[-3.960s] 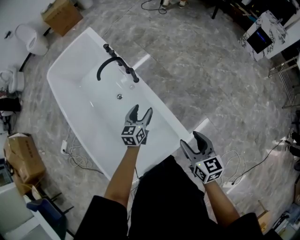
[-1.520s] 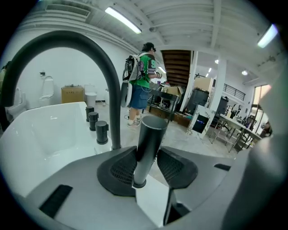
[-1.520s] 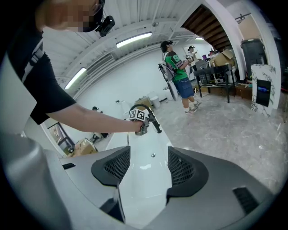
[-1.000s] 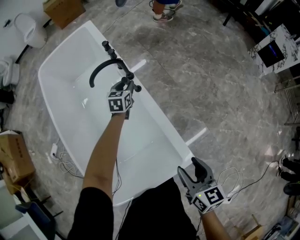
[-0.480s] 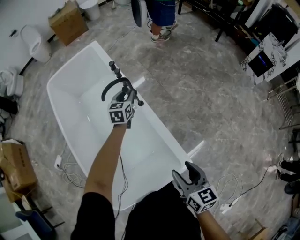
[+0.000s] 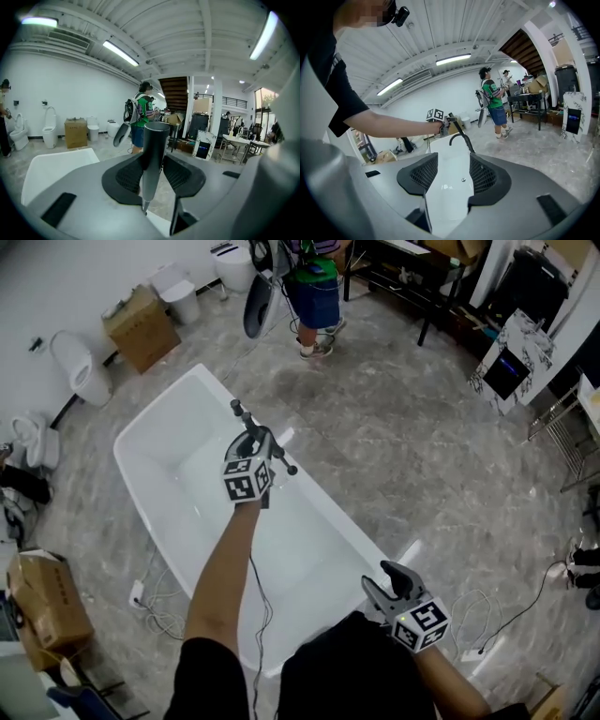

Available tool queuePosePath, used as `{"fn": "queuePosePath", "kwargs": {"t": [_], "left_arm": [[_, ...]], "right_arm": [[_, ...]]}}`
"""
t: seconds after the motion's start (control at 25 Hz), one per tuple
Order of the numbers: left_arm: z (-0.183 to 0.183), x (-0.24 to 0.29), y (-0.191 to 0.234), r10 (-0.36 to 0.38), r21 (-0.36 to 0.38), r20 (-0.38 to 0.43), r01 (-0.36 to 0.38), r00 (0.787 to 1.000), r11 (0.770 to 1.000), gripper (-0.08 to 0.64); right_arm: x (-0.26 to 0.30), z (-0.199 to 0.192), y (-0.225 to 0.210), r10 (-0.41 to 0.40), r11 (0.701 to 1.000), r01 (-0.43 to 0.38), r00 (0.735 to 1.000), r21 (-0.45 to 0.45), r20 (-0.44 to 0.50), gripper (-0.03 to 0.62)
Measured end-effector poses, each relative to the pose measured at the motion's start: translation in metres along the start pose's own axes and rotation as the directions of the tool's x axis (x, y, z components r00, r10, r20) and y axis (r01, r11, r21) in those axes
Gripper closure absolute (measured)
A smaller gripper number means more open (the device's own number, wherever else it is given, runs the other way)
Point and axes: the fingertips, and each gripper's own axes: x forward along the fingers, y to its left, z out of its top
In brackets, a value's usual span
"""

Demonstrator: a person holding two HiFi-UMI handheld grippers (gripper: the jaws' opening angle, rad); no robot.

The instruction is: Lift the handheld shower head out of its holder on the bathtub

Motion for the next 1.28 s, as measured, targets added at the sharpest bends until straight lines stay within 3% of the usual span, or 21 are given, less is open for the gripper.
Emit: {"fn": "queuePosePath", "kwargs": {"t": [0.12,0.24,0.28,0.4,0.68,0.88,1.28], "left_arm": [[0.019,-0.023,-0.01,0.001,-0.007,0.039,-0.001,0.999,1.0,0.431],[0.031,-0.043,-0.014,-0.002,0.0,0.06,0.002,0.998,1.0,0.431],[0.036,-0.049,-0.014,-0.003,0.005,0.064,0.003,0.998,1.0,0.431],[0.051,-0.063,-0.019,-0.013,0.025,0.08,0.011,0.997,1.0,0.431],[0.091,-0.084,-0.024,-0.034,0.066,0.131,0.026,0.991,0.998,0.431],[0.118,-0.098,-0.031,-0.061,0.09,0.182,0.046,0.981,0.995,0.431],[0.137,-0.125,-0.032,-0.068,0.093,0.241,0.047,0.968,0.995,0.431]], "right_arm": [[-0.013,0.005,0.004,-0.012,1.0,0.012,1.0,-0.013,0.027,0.413],[-0.018,0.011,0.014,-0.034,0.999,0.034,0.997,0.01,0.07,0.498],[-0.019,0.014,0.019,-0.03,0.999,0.028,0.996,0.019,0.087,0.549],[-0.021,0.02,0.037,0.012,1.0,-0.011,0.994,-0.01,0.107,0.581],[-0.023,0.027,0.057,0.015,0.997,-0.005,0.99,-0.075,0.137,0.584],[-0.035,0.055,0.048,-0.067,0.99,0.095,0.967,-0.102,0.248,0.586],[-0.036,0.062,0.056,-0.096,0.977,0.144,0.953,-0.154,0.287,0.586]]}}
